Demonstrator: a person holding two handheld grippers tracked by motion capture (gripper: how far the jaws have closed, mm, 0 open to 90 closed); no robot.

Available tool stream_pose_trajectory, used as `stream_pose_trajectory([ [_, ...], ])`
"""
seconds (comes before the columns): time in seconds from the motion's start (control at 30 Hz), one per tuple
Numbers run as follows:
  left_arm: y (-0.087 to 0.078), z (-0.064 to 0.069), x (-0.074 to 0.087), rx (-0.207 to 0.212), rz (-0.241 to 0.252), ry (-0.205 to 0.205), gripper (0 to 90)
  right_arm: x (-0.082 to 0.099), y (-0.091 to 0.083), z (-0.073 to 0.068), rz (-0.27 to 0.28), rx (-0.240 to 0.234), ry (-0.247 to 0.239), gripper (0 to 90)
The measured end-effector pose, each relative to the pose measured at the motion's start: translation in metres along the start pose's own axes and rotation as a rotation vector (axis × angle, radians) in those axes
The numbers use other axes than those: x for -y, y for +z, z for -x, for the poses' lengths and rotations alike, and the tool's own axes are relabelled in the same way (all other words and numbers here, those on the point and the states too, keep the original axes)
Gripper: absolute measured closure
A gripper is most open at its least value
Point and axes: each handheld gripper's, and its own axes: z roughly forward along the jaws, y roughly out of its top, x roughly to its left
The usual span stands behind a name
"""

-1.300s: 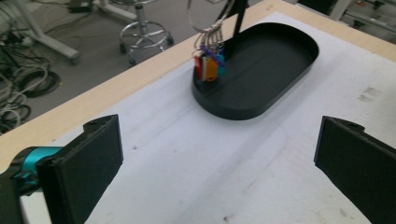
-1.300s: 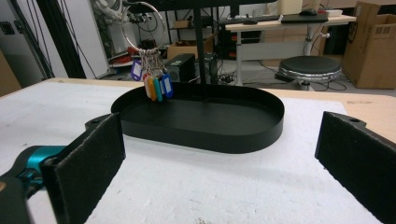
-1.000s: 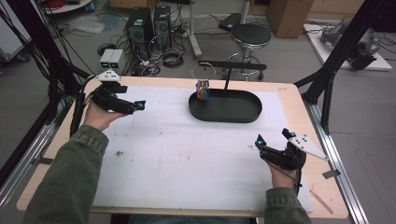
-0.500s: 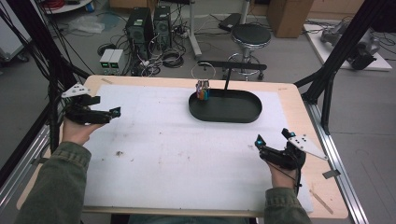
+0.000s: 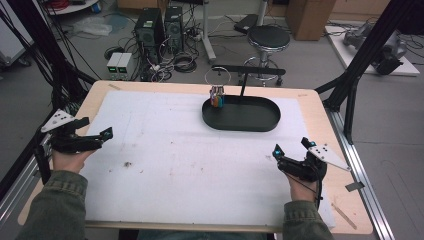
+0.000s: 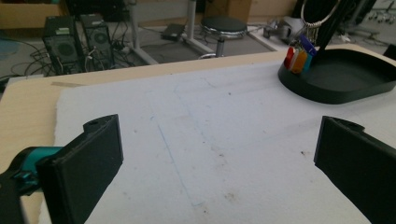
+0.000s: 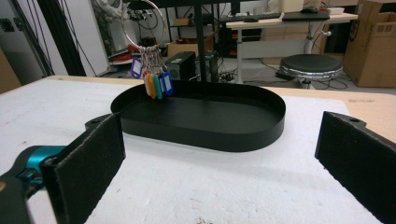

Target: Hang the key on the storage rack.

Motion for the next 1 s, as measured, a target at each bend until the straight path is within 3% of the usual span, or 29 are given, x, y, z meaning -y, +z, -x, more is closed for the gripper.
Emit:
stream_pose_trajectory([
  [0.2, -0.010, -0.002, 0.011, -0.028, 0.034, 0.003, 1.7, 0.000, 0.001, 0.000, 0.001, -0.001, -0.006, 0.5],
  [0.37, -0.020, 0.003, 0.020, -0.062, 0.102, 0.037, 1.7, 0.000, 0.001, 0.000, -0.002, -0.002, -0.009, 0.5],
  [0.43, -0.027, 0.006, 0.027, -0.100, 0.155, 0.044, 1.7, 0.000, 0.001, -0.001, -0.006, -0.006, -0.007, 0.4],
  [0.47, -0.027, 0.006, 0.027, -0.100, 0.155, 0.044, 1.7, 0.000, 0.001, -0.001, -0.005, -0.005, -0.013, 0.5],
  [0.6, -0.038, 0.007, 0.033, -0.134, 0.214, 0.012, 1.7, 0.000, 0.001, -0.002, -0.003, -0.006, -0.015, 0.5],
  [0.67, -0.046, 0.010, 0.042, -0.171, 0.272, -0.015, 1.7, 0.000, 0.001, -0.002, -0.006, -0.006, -0.015, 0.5],
  [0.77, -0.048, 0.009, 0.046, -0.180, 0.289, -0.041, 1.7, 0.000, 0.000, -0.003, 0.001, -0.007, -0.021, 0.4],
  [0.87, -0.051, 0.008, 0.047, -0.228, 0.292, -0.034, 1.7, 0.000, 0.001, -0.004, 0.000, -0.005, -0.029, 0.5],
  [1.0, -0.052, 0.006, 0.048, -0.232, 0.302, -0.046, 1.7, 0.000, 0.000, -0.005, 0.004, -0.001, -0.025, 0.5],
])
